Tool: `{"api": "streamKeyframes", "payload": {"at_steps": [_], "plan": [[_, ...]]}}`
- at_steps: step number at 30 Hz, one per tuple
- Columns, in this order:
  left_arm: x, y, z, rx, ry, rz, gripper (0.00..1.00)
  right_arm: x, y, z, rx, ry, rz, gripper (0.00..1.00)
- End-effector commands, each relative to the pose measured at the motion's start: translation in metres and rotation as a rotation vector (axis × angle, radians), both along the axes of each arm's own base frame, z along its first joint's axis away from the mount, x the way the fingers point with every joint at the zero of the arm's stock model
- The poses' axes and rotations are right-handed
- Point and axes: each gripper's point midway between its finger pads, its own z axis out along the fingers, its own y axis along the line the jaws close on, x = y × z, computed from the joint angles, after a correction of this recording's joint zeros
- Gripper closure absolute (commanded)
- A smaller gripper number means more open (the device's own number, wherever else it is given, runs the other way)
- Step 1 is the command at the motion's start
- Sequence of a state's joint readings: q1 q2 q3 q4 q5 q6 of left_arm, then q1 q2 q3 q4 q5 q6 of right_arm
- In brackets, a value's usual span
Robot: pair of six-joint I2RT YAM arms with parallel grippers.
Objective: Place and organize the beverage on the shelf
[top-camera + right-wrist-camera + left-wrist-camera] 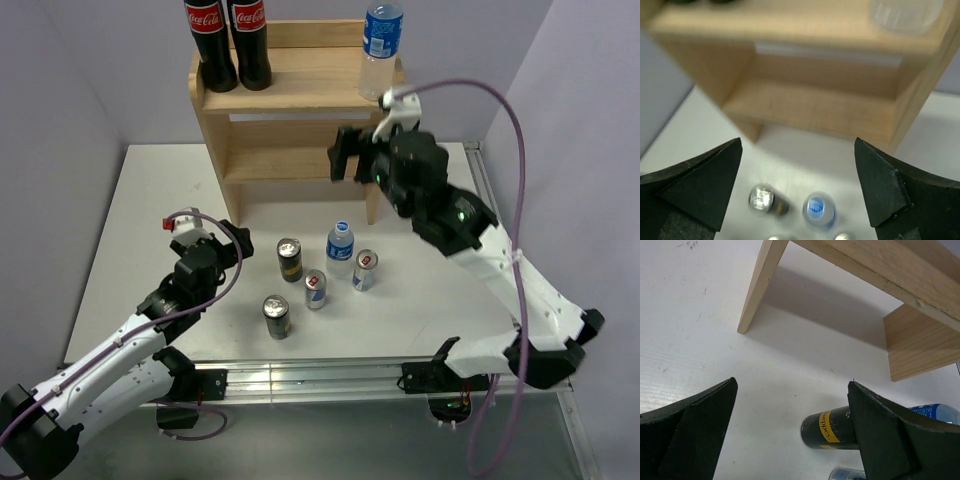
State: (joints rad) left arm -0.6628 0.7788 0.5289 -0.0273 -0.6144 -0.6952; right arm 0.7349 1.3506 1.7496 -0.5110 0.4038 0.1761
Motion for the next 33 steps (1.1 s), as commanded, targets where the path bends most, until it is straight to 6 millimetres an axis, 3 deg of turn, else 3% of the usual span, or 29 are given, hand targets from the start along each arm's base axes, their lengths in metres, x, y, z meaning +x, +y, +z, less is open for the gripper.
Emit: {"api": "streamKeyframes", "payload": {"at_steps": [1, 2, 3, 4, 5, 6, 8, 9, 13, 23, 33], "plan": [[-0.001, 0.0, 0.017, -0.032, -0.039, 0.001, 0.01, -0.039, 0.003, -0.022, 0.077, 0.007, 0.019, 0.0], [-0.002, 0.0, 0.016, -0.033, -0.037, -0.003, 0.01, -0.054, 0.002, -0.021, 0.138, 0.0, 0.042, 0.0], [-0.002, 0.0, 0.016, -0.036, -0.037, -0.002, 0.01, -0.061, 0.011, -0.065, 0.1, 0.065, 0.062, 0.0], [-0.002, -0.001, 0.015, -0.036, -0.037, -0.004, 0.01, -0.07, 0.013, -0.068, 0.164, 0.065, 0.094, 0.0], [-0.002, -0.002, 0.014, -0.039, -0.036, -0.008, 0.01, -0.074, 0.015, -0.086, 0.167, 0.091, 0.106, 0.0], [-0.002, -0.002, 0.012, -0.039, -0.032, -0.007, 0.01, -0.077, 0.017, -0.125, 0.136, 0.148, 0.109, 0.0], [-0.002, -0.005, 0.007, -0.04, -0.023, -0.018, 0.01, -0.081, 0.024, -0.145, 0.163, 0.174, 0.138, 0.0], [-0.002, -0.005, 0.005, -0.038, -0.016, -0.021, 0.01, -0.082, 0.026, -0.166, 0.146, 0.206, 0.139, 0.0], [0.001, -0.01, 0.008, -0.06, -0.028, -0.027, 0.01, -0.075, 0.037, -0.196, 0.121, 0.242, 0.137, 0.0], [-0.002, -0.005, 0.005, -0.048, -0.028, -0.017, 0.01, -0.06, 0.051, -0.23, 0.069, 0.284, 0.111, 0.0], [-0.001, -0.008, 0.001, -0.046, -0.023, -0.03, 0.01, -0.051, 0.04, -0.253, -0.01, 0.322, 0.014, 0.0]]}}
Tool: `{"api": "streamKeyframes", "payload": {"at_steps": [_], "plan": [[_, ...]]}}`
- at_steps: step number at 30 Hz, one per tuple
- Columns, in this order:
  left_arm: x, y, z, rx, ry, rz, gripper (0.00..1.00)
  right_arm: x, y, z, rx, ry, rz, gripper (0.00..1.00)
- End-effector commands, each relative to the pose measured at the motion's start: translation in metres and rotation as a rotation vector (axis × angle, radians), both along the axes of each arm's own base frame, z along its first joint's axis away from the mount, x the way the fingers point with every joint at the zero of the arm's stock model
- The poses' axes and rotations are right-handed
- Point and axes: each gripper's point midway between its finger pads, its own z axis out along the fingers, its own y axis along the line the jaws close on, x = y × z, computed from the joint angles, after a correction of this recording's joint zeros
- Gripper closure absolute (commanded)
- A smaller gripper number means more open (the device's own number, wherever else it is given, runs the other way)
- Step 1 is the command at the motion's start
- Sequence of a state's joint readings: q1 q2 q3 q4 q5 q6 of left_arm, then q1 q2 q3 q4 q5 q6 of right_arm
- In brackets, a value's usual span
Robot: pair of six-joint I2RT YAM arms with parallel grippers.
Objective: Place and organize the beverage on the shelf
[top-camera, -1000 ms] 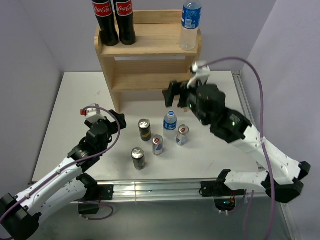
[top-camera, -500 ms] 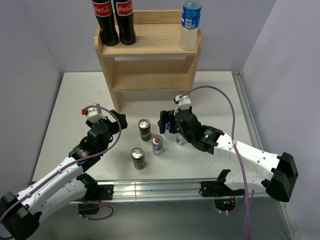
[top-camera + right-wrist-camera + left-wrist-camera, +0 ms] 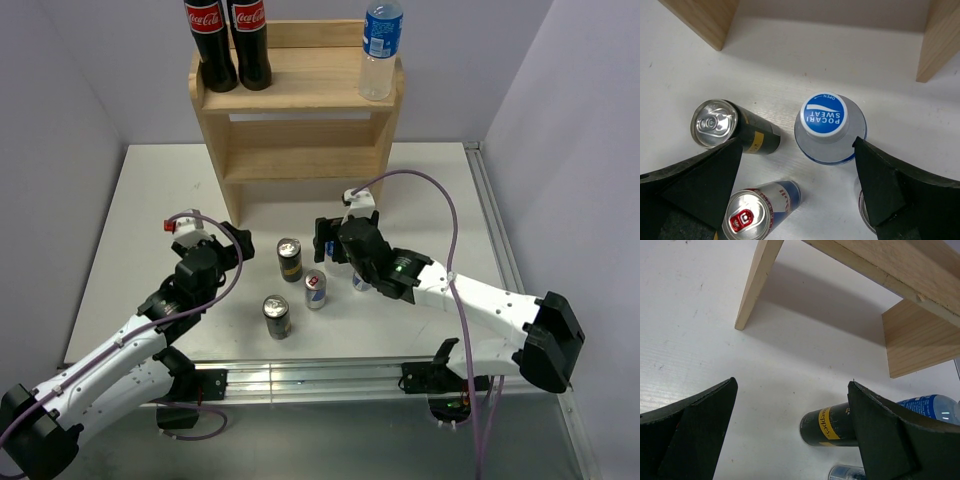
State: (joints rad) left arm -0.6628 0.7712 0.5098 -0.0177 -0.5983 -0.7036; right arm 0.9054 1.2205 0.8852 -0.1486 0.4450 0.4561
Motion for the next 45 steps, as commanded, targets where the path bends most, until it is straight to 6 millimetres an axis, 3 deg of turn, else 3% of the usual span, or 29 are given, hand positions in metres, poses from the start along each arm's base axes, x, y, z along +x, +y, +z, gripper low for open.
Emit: {"api": "streamKeyframes", "payload": {"at_steps": [1, 17, 29, 45], "plan": [[0.002, -0.007, 0.006, -0.036, -0.028, -0.016, 0.01, 0.007, 0.001, 0.005, 0.003, -0.008, -0.044, 0.0], [0.005, -0.009, -0.004, -0.015, -0.011, -0.019, 0.01, 0.016, 0.009, -0.053, -0.067, 0.048, -0.06, 0.0], [0.007, -0.009, -0.01, 0.004, 0.001, -0.013, 0.01, 0.026, 0.012, -0.082, -0.113, 0.078, -0.073, 0.0], [0.008, -0.009, -0.016, 0.015, 0.011, -0.012, 0.01, 0.039, 0.009, -0.1, -0.101, 0.039, -0.132, 0.01]]}}
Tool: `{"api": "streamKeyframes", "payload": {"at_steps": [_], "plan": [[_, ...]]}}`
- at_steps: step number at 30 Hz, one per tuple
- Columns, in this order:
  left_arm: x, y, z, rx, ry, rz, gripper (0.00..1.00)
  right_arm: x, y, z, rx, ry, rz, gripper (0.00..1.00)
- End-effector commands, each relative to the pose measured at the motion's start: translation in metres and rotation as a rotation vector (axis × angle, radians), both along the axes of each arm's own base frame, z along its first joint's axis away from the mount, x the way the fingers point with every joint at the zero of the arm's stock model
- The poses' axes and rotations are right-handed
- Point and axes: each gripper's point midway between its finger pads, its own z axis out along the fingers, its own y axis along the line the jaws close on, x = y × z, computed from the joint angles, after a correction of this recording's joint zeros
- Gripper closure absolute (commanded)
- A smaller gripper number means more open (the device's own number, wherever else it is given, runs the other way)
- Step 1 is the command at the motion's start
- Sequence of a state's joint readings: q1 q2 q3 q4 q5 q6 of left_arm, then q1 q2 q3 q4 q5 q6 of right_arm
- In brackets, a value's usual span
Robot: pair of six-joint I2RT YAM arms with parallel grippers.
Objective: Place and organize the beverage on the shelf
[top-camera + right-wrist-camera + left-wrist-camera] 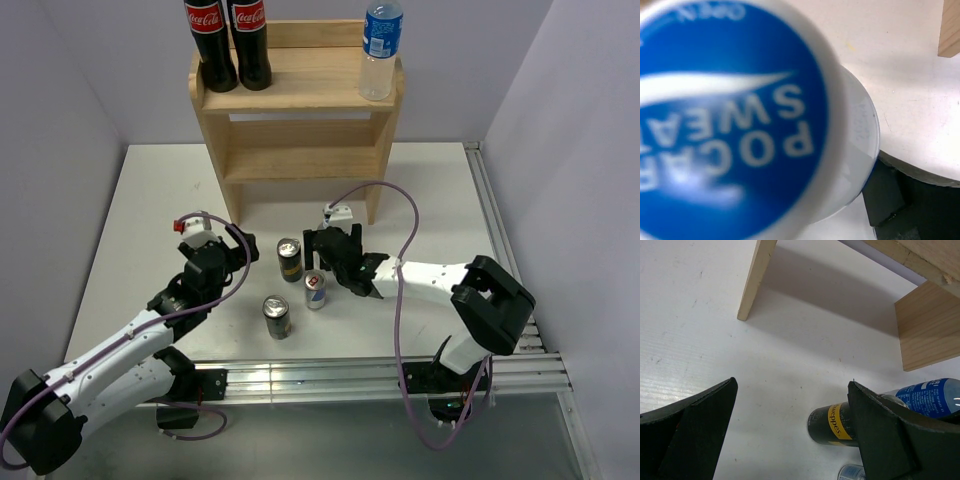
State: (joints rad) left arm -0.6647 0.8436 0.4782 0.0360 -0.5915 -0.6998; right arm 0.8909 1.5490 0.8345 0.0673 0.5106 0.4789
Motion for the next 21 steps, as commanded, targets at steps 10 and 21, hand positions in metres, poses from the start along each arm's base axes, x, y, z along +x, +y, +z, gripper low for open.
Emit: {"api": "streamKeyframes", "payload": {"at_steps": [10, 21], "plan": [[0.004, -0.003, 0.006, -0.015, -0.026, 0.0, 0.01, 0.016, -0.004, -0.017, 0.027, -0.069, -0.075, 0.09], [0.004, -0.003, 0.006, -0.014, -0.028, 0.003, 0.01, 0.021, -0.006, -0.021, 0.042, -0.114, -0.096, 0.67]]}}
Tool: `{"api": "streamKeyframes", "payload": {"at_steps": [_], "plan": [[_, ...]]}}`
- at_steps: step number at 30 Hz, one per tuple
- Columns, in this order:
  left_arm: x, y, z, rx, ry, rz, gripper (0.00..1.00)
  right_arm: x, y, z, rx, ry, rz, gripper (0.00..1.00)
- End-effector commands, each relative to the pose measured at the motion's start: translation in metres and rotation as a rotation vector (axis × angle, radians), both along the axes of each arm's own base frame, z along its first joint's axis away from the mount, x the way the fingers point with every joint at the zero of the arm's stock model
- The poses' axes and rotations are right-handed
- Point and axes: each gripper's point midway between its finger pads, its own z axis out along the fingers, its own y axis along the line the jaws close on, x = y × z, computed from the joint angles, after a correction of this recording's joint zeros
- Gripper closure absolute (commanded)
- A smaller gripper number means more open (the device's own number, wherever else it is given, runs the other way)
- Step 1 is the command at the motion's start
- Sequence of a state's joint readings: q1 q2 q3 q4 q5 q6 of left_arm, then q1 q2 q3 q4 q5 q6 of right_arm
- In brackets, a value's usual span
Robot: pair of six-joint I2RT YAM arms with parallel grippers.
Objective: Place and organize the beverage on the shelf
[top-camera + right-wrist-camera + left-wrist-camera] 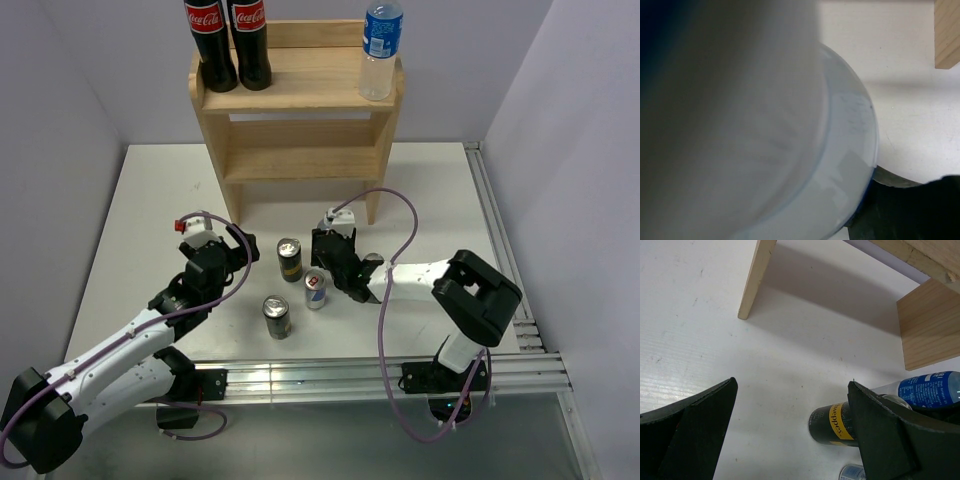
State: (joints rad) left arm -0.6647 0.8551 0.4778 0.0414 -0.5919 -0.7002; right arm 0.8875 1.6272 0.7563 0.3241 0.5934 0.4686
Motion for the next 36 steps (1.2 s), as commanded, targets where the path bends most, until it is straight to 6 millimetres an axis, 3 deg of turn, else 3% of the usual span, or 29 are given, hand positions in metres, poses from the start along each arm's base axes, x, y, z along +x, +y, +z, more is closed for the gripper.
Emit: {"api": "streamKeyframes", "payload": {"at_steps": [1, 3, 6, 8, 10, 11, 13, 14, 15, 17, 18, 20, 21, 23, 24, 26, 27, 28, 29, 30, 32, 36], "plan": [[0.003, -0.003, 0.007, -0.019, -0.031, 0.0, 0.01, 0.003, -0.005, -0.007, 0.003, -0.011, -0.029, 0.71], [0.003, -0.003, 0.007, -0.019, -0.031, 0.0, 0.01, 0.002, -0.005, -0.002, -0.001, -0.012, -0.029, 0.84], [0.003, -0.002, 0.008, -0.015, -0.032, 0.005, 0.01, 0.004, -0.007, 0.024, -0.029, -0.031, -0.052, 0.98], [0.004, -0.002, 0.01, -0.02, -0.038, 0.003, 0.01, 0.001, -0.012, 0.052, -0.046, -0.052, -0.057, 1.0], [0.004, -0.003, 0.011, -0.02, -0.039, 0.0, 0.01, 0.002, -0.01, 0.099, 0.004, -0.104, -0.057, 1.0], [0.004, -0.003, 0.01, -0.022, -0.039, -0.001, 0.01, -0.002, -0.014, 0.107, -0.02, -0.089, -0.051, 1.0], [0.004, -0.004, 0.011, -0.024, -0.039, -0.002, 0.01, 0.0, -0.012, 0.157, 0.019, -0.138, -0.04, 1.0], [0.005, -0.004, 0.011, -0.025, -0.039, -0.002, 0.01, -0.005, -0.014, 0.162, -0.017, -0.113, -0.02, 1.0], [0.005, -0.005, 0.013, -0.027, -0.041, -0.005, 0.01, -0.002, -0.011, 0.199, 0.019, -0.147, -0.019, 1.0], [0.005, -0.006, 0.015, -0.031, -0.046, -0.007, 0.01, -0.005, -0.014, 0.216, -0.037, -0.125, 0.008, 1.0], [0.006, -0.005, 0.016, -0.033, -0.048, -0.005, 0.01, -0.004, -0.011, 0.253, 0.009, -0.163, 0.012, 1.0], [0.005, -0.006, 0.018, -0.036, -0.052, -0.007, 0.01, -0.007, -0.013, 0.276, -0.006, -0.174, 0.034, 1.0], [0.005, -0.006, 0.019, -0.036, -0.054, -0.007, 0.01, -0.008, -0.014, 0.313, 0.046, -0.221, 0.034, 1.0], [0.005, -0.006, 0.02, -0.037, -0.057, -0.009, 0.01, -0.01, -0.019, 0.337, 0.023, -0.24, 0.042, 1.0], [0.005, -0.006, 0.021, -0.039, -0.059, -0.009, 0.01, -0.013, -0.024, 0.379, 0.079, -0.296, 0.038, 1.0], [0.004, -0.005, 0.022, -0.04, -0.062, -0.006, 0.01, -0.013, -0.024, 0.396, 0.052, -0.304, 0.054, 1.0], [0.004, -0.004, 0.023, -0.041, -0.063, -0.007, 0.01, -0.012, -0.023, 0.427, 0.091, -0.346, 0.055, 1.0], [0.003, -0.003, 0.023, -0.043, -0.065, -0.003, 0.01, -0.012, -0.022, 0.438, 0.081, -0.362, 0.064, 1.0], [0.003, -0.003, 0.025, -0.047, -0.07, -0.003, 0.01, -0.02, -0.033, 0.469, 0.12, -0.406, 0.063, 1.0], [0.002, -0.003, 0.024, -0.047, -0.069, -0.004, 0.01, -0.01, -0.021, 0.466, 0.093, -0.398, 0.068, 1.0], [0.001, -0.002, 0.027, -0.053, -0.076, -0.002, 0.01, -0.012, -0.028, 0.488, 0.109, -0.445, 0.057, 1.0], [-0.001, 0.001, 0.025, -0.049, -0.075, 0.002, 0.01, -0.007, -0.029, 0.494, 0.123, -0.484, 0.045, 1.0]]}}
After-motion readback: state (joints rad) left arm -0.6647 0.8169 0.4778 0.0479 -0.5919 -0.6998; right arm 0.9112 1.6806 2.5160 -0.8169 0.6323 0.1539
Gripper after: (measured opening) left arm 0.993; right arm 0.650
